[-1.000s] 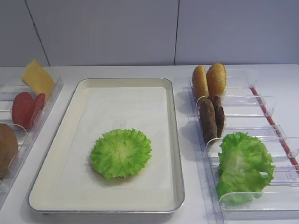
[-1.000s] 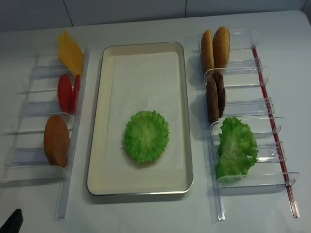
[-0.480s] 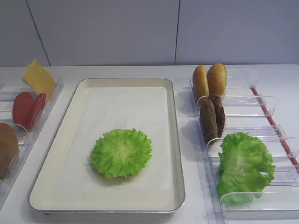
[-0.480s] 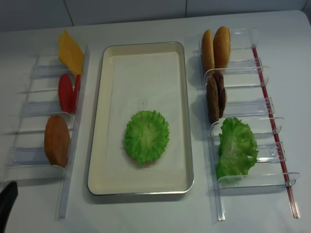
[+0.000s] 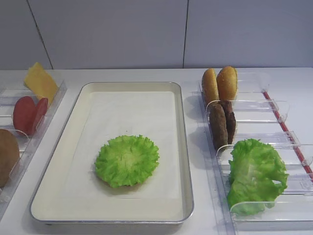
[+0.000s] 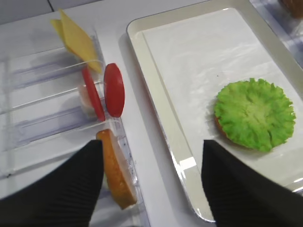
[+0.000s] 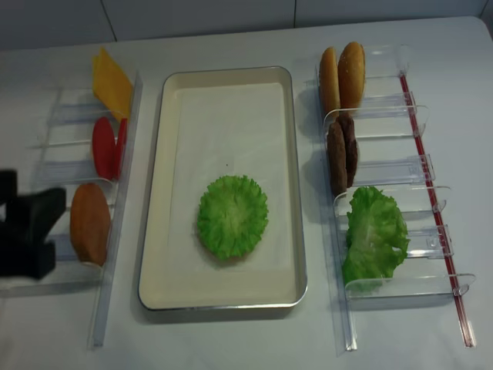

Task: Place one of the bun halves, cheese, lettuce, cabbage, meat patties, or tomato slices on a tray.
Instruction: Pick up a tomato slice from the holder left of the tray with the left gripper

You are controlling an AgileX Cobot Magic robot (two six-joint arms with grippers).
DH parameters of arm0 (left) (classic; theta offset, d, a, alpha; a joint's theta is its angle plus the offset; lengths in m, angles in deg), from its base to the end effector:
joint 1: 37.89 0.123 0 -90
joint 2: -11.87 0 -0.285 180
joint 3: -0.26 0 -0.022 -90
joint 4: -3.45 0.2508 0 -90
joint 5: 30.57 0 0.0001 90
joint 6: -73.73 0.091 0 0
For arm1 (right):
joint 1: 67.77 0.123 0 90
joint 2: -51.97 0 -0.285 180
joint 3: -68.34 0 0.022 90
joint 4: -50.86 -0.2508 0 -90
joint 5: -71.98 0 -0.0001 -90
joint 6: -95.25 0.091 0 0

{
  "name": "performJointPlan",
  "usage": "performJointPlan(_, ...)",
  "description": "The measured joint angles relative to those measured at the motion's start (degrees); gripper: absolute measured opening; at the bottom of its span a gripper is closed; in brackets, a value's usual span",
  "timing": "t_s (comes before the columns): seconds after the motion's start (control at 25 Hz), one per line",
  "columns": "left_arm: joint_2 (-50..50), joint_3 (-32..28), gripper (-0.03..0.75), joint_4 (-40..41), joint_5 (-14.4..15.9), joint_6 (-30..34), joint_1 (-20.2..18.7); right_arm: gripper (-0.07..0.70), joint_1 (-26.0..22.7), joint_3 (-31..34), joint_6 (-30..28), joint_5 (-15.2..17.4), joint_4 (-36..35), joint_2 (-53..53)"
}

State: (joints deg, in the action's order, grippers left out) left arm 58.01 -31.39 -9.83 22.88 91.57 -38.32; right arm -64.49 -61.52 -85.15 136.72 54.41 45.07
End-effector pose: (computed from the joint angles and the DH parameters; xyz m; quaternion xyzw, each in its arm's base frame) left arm 0.1108 -0.0176 0.3449 0.1196 0.8971 -0.0497 0.4224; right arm -0.0069 -0.0055 0.2643 -0.0260 0.8729 -0.0187 0.4869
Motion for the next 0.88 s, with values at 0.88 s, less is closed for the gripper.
performJointPlan(0.88, 39.7, 17.5, 0.419, 31.3, -4.6, -33.4, -20.3, 0.275, 0.0, 0.0, 0.0, 0.0, 0.0, 0.0)
